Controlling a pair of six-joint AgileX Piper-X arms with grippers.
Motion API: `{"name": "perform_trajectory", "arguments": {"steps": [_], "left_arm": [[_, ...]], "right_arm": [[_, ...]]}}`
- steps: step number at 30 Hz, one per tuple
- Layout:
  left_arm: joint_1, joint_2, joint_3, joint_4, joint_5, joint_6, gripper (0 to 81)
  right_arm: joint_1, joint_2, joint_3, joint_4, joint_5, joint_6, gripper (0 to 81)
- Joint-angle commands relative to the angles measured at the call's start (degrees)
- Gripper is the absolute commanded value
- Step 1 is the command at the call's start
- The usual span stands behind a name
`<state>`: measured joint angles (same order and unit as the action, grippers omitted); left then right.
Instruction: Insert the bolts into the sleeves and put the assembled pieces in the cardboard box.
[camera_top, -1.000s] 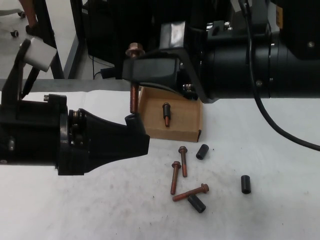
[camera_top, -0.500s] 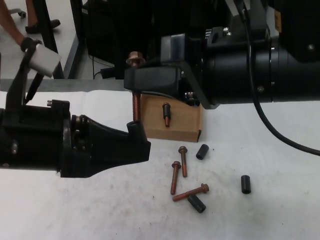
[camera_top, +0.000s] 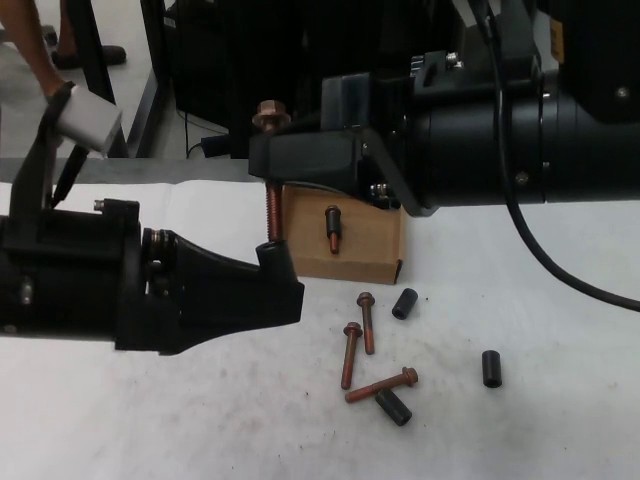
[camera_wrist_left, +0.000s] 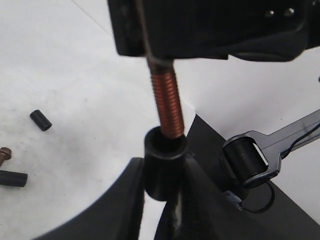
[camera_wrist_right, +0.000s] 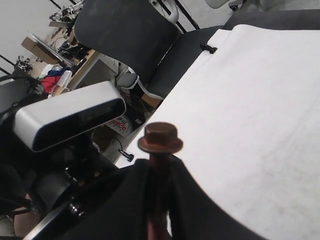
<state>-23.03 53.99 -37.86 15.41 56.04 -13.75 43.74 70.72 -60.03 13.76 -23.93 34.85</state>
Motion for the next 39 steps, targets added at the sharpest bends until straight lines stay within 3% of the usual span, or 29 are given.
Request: {"name": "perform_trajectory", "arguments": {"steps": [1, 5, 11, 23, 39], "left_arm": [[0.2, -0.3, -0.5, -2.4, 1.0, -0.4, 0.8], [0.2, -0.3, -0.5, -2.4, 3.6, -0.4, 0.8], [0.2, -0.3, -0.5, -2.4, 2.2, -0.4, 0.8], [0.2, -0.3, -0.5, -2.4, 2.3, -1.4, 0.8], [1.1, -0.3, -0.5, -4.5, -1.8, -1.3, 0.8]], "right_arm": [[0.1, -0.2, -0.1, 1.8, -0.2, -1.0, 0.2], [0.1, -0.2, -0.1, 0.9, -0.3, -1.0, 0.2], [0.1, -0.2, -0.1, 1.0, -1.4, -1.2, 0.2], [0.1, -0.2, -0.1, 5.7, -3.7, -10.7, 0.2], [0.1, -1.8, -0.1, 6.5, -1.4, -7.8, 0.2]]}}
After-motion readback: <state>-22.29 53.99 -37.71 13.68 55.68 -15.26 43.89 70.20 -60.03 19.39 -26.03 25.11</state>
